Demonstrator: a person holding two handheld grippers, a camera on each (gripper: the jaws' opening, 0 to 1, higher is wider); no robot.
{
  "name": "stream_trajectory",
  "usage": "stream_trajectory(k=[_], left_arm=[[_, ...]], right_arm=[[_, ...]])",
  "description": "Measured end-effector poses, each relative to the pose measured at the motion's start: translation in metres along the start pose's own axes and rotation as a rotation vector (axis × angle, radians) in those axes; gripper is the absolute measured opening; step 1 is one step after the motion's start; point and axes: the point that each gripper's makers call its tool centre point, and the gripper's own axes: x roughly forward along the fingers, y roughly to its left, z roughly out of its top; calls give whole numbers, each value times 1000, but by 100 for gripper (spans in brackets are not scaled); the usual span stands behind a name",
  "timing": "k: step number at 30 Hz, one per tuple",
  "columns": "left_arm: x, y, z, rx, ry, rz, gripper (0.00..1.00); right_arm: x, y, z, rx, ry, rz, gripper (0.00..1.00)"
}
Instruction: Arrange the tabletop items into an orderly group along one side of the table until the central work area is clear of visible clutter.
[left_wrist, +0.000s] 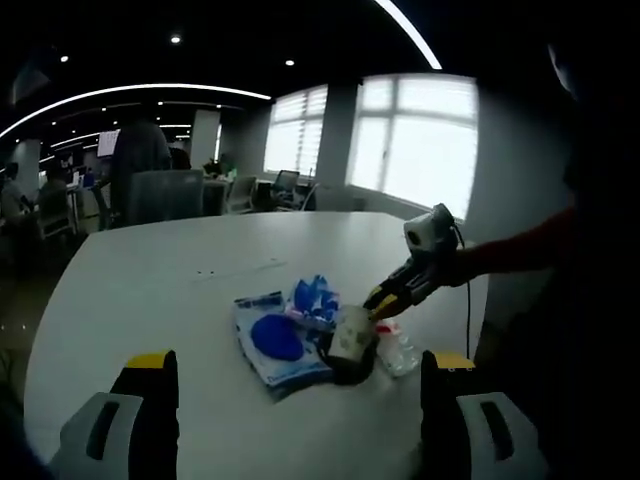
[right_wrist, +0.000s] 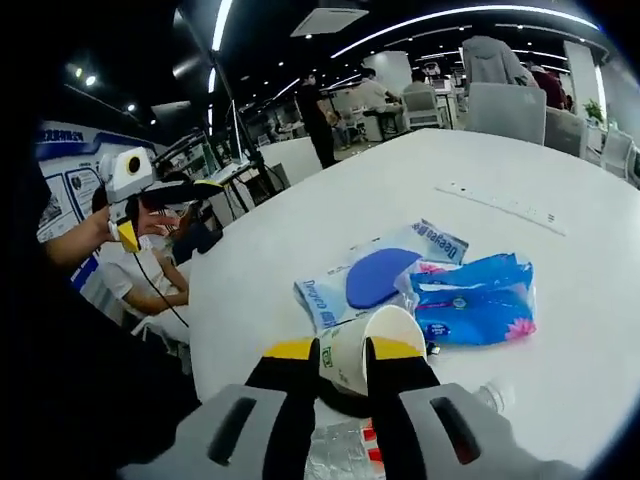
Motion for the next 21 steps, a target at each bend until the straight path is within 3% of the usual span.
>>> stream_trajectory(k=[7,21], left_arm=[[-1,2,1,-1,-3,-1,100],[-4,10,3,3,-4,-4,100]], right_arm=[[1,4,-2,-19,13,6,0],[-8,15,9,-61,3,11,0]])
